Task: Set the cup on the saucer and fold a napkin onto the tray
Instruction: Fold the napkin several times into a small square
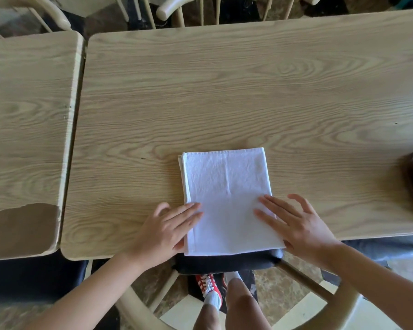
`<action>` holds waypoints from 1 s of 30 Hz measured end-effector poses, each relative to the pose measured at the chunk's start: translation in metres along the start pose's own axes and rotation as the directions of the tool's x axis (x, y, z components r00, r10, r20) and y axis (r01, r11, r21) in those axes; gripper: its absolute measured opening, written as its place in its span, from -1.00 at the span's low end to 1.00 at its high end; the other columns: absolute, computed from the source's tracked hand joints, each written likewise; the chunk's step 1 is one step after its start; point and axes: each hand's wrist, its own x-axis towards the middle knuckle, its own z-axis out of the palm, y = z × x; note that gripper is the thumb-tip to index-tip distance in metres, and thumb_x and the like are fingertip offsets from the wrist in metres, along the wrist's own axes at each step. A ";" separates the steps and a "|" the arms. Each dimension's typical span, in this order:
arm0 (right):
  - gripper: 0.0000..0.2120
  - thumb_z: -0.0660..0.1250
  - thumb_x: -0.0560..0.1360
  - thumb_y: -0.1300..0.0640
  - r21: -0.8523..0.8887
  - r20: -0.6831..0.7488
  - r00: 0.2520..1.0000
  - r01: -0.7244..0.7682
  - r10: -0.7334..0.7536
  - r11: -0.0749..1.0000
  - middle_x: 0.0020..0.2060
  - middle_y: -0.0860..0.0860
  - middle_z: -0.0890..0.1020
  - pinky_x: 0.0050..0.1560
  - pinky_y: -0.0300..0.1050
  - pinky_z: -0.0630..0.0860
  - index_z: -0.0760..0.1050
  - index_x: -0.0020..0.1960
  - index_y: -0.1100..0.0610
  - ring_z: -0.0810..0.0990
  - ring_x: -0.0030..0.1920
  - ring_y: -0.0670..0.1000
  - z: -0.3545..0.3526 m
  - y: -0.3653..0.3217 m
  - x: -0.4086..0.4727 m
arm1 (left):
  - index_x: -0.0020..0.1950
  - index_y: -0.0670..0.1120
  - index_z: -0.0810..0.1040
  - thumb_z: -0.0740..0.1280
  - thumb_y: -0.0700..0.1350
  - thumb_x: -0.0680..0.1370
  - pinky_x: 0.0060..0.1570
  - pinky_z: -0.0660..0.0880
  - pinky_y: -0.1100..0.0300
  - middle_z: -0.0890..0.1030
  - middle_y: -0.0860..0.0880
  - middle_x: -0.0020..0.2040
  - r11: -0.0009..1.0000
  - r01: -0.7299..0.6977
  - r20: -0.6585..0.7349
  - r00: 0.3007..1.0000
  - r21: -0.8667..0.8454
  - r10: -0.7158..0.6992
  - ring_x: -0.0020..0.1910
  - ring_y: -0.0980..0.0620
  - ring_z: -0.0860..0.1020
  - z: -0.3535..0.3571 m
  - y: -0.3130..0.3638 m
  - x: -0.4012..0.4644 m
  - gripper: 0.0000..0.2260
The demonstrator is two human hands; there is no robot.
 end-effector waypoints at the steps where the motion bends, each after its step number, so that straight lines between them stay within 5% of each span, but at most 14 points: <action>1: -0.42 0.52 0.23 0.16 0.016 -0.016 1.000 -0.012 0.012 1.000 0.24 0.15 0.55 0.13 0.15 0.48 0.53 0.24 0.16 0.55 0.23 0.11 -0.002 0.000 0.004 | 0.28 -0.08 0.50 0.49 -0.19 0.30 0.12 0.35 0.09 0.49 -0.02 0.33 1.000 0.009 -0.023 1.000 -0.023 -0.010 0.33 0.07 0.42 -0.001 -0.001 0.003 -0.45; 5: -0.50 0.54 0.20 0.30 0.103 -0.095 0.992 -0.071 0.081 0.992 0.13 0.11 0.63 -0.02 0.02 0.55 0.59 0.14 0.18 0.62 0.09 0.11 -0.005 -0.005 0.016 | 0.07 -0.13 0.63 0.44 -0.46 0.19 0.04 0.36 0.18 0.62 -0.02 0.17 0.990 0.037 -0.121 0.991 -0.133 -0.054 0.18 0.04 0.57 0.000 -0.004 0.012 -0.50; 8: -0.60 0.52 0.20 0.43 0.236 -0.158 0.955 -0.212 0.252 0.949 0.01 0.04 0.67 0.01 -0.06 0.46 0.64 0.01 0.17 0.63 0.00 0.07 -0.002 -0.007 0.020 | -0.02 -0.15 0.63 0.43 -0.43 0.27 0.04 0.50 0.14 0.63 -0.01 0.15 0.983 0.052 -0.177 0.981 -0.175 -0.083 0.22 0.03 0.54 0.002 -0.004 0.014 -0.67; 11: -0.72 0.40 0.24 0.42 0.424 -0.184 0.857 -0.373 0.481 0.825 -0.16 0.05 0.70 0.00 -0.03 0.42 0.64 -0.09 0.20 0.62 -0.11 0.09 0.002 -0.012 0.027 | -0.04 -0.13 0.63 0.39 -0.41 0.35 0.03 0.49 0.26 0.65 0.01 0.09 0.959 0.167 -0.287 0.930 -0.227 -0.230 0.16 0.08 0.56 0.007 -0.001 0.014 -0.73; 14: -0.94 0.35 0.33 0.27 0.557 -0.197 0.698 -0.498 0.688 0.665 -0.38 0.10 0.65 -0.12 -0.06 0.41 0.60 -0.25 0.23 0.56 -0.20 0.17 0.003 -0.017 0.039 | -0.02 -0.12 0.58 0.44 -0.43 0.28 -0.07 0.39 0.41 0.68 -0.07 -0.11 0.873 0.319 -0.345 0.825 -0.368 -0.447 -0.13 0.13 0.59 0.010 0.005 0.023 -0.64; 16: -0.78 0.35 0.37 0.21 0.605 -0.195 0.606 -0.544 0.771 0.581 -0.52 -0.14 0.45 -0.28 -0.20 0.33 0.39 -0.41 0.11 0.46 -0.33 0.12 0.004 -0.019 0.047 | -0.13 -0.15 0.51 0.36 -0.26 0.42 -0.25 0.31 0.49 0.55 -0.05 -0.39 0.829 0.375 -0.442 0.713 -0.416 -0.544 -0.33 0.15 0.39 0.007 0.011 0.032 -0.93; 18: -0.70 0.34 0.39 0.15 0.629 -0.196 0.558 -0.560 0.807 0.540 -0.53 -0.21 0.32 -0.32 -0.23 0.26 0.26 -0.39 0.05 0.36 -0.38 0.00 0.004 -0.020 0.054 | -0.24 -0.20 0.51 0.27 -0.10 0.50 -0.38 0.23 0.52 0.35 0.06 -0.46 0.749 0.440 -0.461 0.599 -0.495 -0.656 -0.39 0.18 0.25 0.004 0.016 0.042 -0.81; 20: -0.74 0.35 0.41 0.14 0.607 -0.216 0.519 -0.592 0.827 0.530 -0.49 -0.19 0.36 -0.20 -0.12 0.22 0.33 -0.39 0.09 0.36 -0.36 -0.02 0.007 -0.020 0.058 | -0.29 -0.22 0.52 0.26 -0.07 0.51 -0.41 0.21 0.39 0.38 0.03 -0.49 0.700 0.484 -0.458 0.533 -0.524 -0.712 -0.44 0.15 0.26 0.005 0.017 0.050 -0.73; 25: -0.76 0.31 0.44 0.07 0.529 -0.213 0.421 -0.709 0.882 0.466 -0.47 -0.11 0.43 -0.09 -0.14 0.08 0.44 -0.35 0.16 0.36 -0.26 0.01 0.016 -0.021 0.065 | -0.28 -0.22 0.53 0.35 -0.18 0.48 -0.35 0.31 0.19 0.51 -0.06 -0.50 0.666 0.579 -0.459 0.484 -0.471 -0.745 -0.40 -0.10 0.46 0.010 0.014 0.064 -0.83; 30: -0.74 0.26 0.45 -0.01 0.532 -0.171 0.383 -0.740 0.908 0.412 -0.48 -0.08 0.48 -0.05 -0.11 0.11 0.51 -0.30 0.14 0.40 -0.28 0.02 0.021 -0.016 0.070 | -0.28 -0.18 0.50 0.25 -0.06 0.51 -0.38 0.28 0.22 0.50 -0.03 -0.50 0.638 0.609 -0.445 0.460 -0.471 -0.768 -0.38 -0.07 0.42 0.015 0.013 0.071 -0.76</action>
